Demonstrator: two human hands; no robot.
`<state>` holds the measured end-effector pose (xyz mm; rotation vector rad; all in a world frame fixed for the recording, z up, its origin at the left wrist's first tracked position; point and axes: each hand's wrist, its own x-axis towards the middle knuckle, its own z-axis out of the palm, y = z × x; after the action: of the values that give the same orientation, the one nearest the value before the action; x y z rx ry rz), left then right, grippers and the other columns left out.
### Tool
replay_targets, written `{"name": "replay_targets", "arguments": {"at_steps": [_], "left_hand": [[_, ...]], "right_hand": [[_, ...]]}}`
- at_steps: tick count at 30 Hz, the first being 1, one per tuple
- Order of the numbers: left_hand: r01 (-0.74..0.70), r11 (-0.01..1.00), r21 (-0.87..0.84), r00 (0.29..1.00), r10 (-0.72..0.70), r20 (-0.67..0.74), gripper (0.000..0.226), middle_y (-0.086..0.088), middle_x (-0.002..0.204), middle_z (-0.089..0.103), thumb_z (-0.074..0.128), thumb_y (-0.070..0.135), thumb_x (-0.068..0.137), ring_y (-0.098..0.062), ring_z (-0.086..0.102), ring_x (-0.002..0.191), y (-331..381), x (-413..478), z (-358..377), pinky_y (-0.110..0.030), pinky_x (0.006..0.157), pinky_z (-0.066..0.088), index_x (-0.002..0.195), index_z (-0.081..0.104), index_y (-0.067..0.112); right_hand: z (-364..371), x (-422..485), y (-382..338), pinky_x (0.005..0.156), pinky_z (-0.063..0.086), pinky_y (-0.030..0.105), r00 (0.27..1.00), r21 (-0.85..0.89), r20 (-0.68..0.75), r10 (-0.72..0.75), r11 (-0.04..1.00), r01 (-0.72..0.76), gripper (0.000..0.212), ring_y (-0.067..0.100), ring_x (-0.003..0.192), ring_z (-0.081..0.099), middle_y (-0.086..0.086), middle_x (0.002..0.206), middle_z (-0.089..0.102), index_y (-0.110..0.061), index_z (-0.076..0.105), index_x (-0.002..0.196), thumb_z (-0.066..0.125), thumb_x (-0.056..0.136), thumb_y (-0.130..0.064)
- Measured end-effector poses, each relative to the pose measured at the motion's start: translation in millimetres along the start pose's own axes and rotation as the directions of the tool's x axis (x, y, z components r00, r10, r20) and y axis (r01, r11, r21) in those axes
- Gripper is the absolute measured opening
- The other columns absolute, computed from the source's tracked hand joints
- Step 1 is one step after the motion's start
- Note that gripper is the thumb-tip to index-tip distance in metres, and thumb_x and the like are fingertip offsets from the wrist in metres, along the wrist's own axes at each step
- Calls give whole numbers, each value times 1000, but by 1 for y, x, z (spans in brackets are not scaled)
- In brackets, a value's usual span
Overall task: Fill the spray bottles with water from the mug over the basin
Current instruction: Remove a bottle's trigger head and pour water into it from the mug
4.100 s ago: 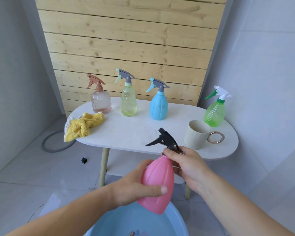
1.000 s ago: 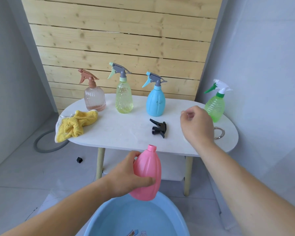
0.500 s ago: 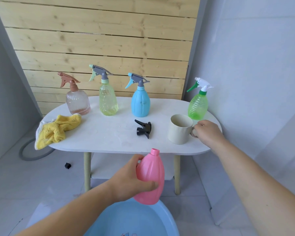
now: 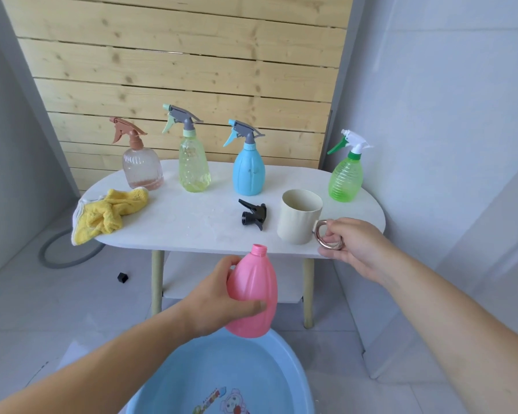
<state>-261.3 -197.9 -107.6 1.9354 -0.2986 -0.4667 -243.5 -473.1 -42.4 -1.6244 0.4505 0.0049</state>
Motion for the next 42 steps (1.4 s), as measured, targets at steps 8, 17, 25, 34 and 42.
{"name": "replay_targets", "arguments": {"at_steps": [8, 17, 25, 34, 42], "left_hand": [[7, 1000, -16, 998, -6, 70, 77, 6, 123, 63, 89, 26, 70, -1, 65, 104, -30, -49, -19, -27, 84, 60, 133, 46, 38], [289, 956, -57, 957, -287, 32, 88, 5, 118, 68, 90, 44, 49, -12, 69, 104, -138, -90, 6, -37, 88, 61, 128, 51, 41], [440, 883, -160, 896, -445, 10, 91, -1, 116, 66, 90, 30, 55, -19, 70, 99, -209, -108, 46, -31, 71, 60, 135, 45, 32], [445, 888, -118, 893, -450, -15, 87, 5, 115, 66, 86, 30, 55, -10, 68, 98, -235, -104, 49, -25, 73, 59, 133, 47, 32], [449, 885, -120, 890, -455, -25, 78, 5, 114, 64, 89, 18, 66, -12, 67, 99, -242, -101, 49, -23, 70, 58, 130, 48, 37]], "right_hand": [[42, -65, 37, 94, 55, 46, 963, 120, 268, 35, 990, -70, 36, 26, 83, 58, 10, 74, 51, -6, 64, 65, 57, 99, -16], [87, -61, 173, 95, 55, 41, 842, -142, 370, 392, 920, -365, 24, 18, 77, 57, 11, 78, 53, -2, 68, 80, 58, 98, -15], [107, -47, 252, 52, 26, 28, 922, -717, 262, 285, 697, -12, 47, 15, 52, 31, -5, 54, 35, -21, 44, 51, 58, 95, -32], [117, -36, 292, 46, 22, 26, 890, -839, 418, 180, 453, 302, 49, 19, 55, 37, -1, 56, 38, -15, 32, 52, 48, 98, -24], [112, -23, 303, 52, 27, 29, 905, -877, 382, 188, 383, 291, 51, 24, 69, 48, 2, 76, 50, -19, 38, 49, 51, 98, -29]]}}
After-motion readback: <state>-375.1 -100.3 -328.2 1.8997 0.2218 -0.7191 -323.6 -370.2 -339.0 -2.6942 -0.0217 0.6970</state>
